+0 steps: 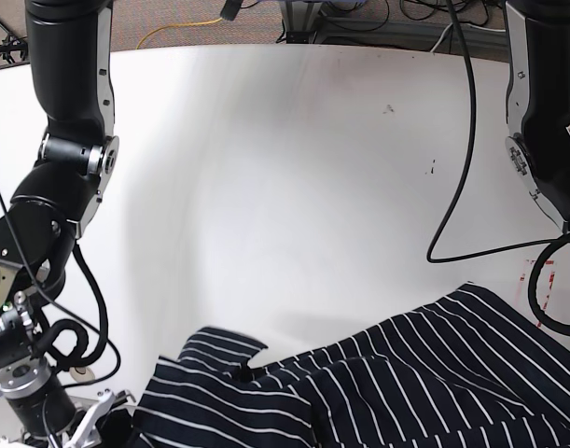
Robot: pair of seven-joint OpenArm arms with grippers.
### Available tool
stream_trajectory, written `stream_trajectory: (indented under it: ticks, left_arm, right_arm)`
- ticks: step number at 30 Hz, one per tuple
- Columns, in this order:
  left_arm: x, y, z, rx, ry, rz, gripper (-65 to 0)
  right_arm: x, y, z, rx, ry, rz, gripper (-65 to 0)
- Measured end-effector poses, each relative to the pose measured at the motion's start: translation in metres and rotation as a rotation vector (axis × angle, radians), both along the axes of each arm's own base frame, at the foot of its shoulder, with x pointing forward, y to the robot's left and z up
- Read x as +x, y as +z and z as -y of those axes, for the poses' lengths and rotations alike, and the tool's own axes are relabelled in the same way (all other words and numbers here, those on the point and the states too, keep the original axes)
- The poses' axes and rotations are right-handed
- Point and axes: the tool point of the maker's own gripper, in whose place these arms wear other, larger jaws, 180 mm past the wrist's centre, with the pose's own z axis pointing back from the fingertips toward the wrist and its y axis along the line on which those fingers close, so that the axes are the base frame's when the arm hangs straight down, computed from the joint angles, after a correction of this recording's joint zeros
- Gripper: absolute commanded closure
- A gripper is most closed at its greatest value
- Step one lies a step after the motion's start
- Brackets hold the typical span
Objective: Fold the T-shirt properly
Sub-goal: 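Lift the shirt with both grippers and pull it away from the table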
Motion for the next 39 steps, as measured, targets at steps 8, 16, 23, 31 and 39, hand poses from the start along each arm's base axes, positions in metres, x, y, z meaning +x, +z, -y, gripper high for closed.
stream_trajectory:
  ticks: [8,16,23,31,39]
  left_arm:
    - [-0.007,-0.11,0.03,0.006,-0.06,-0.215,0.0]
    - [-0.049,-0.224,0.046,-0.042,-0.08,-0.431,0.0]
    - [-0.112,-0.299,0.021,-0.07,-0.017,-0.613,0.0]
    - [-0.184,-0.366,0.009,-0.061,-0.006,-0.836,0.0]
    - [-0.245,-0.398,-0.001,-0.004,-0.036,-1.011,0.0]
  right_arm:
    - [-0.022,-0.131,0.018,0.127,-0.063,-0.264,0.0]
    - [-0.069,-0.226,0.018,0.245,-0.129,-0.451,0.0]
    - [-0.111,-0.274,0.013,0.359,-0.144,-0.554,0.0]
    - [-0.167,-0.322,-0.006,0.537,-0.061,-0.695,0.0]
    - [-0.219,-0.348,-0.008,0.7,-0.049,-0.787,0.0]
